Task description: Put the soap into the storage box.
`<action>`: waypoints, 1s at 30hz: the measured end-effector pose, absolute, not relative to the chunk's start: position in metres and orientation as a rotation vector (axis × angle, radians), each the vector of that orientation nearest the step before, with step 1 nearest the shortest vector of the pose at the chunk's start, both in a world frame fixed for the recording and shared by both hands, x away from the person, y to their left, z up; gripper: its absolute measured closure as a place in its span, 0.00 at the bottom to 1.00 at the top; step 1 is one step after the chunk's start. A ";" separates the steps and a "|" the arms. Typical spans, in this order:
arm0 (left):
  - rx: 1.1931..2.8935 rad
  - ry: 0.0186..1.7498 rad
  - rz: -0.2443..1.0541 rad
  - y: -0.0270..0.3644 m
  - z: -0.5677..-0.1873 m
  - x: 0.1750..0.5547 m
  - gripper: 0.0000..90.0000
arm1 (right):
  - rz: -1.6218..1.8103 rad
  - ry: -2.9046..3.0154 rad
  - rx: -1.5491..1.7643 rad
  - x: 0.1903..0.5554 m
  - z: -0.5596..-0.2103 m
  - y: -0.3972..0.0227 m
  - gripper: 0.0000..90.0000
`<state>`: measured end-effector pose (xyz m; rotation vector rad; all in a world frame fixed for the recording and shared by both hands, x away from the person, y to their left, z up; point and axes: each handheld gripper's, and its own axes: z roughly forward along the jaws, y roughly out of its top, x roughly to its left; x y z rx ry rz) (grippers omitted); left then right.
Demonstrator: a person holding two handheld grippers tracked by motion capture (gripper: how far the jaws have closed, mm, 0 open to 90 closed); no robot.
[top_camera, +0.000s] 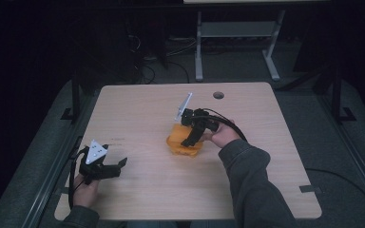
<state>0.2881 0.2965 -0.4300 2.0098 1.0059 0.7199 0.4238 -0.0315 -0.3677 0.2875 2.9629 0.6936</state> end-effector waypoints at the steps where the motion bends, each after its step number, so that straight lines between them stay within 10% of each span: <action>1: 2.010 1.006 0.720 0.297 -0.430 0.288 0.16 | 0.694 2.963 0.288 0.424 -0.368 -0.032 0.23; 30: 2.013 1.006 0.719 0.297 -0.430 0.288 0.16 | 0.665 2.995 0.292 0.427 -0.389 -0.025 0.22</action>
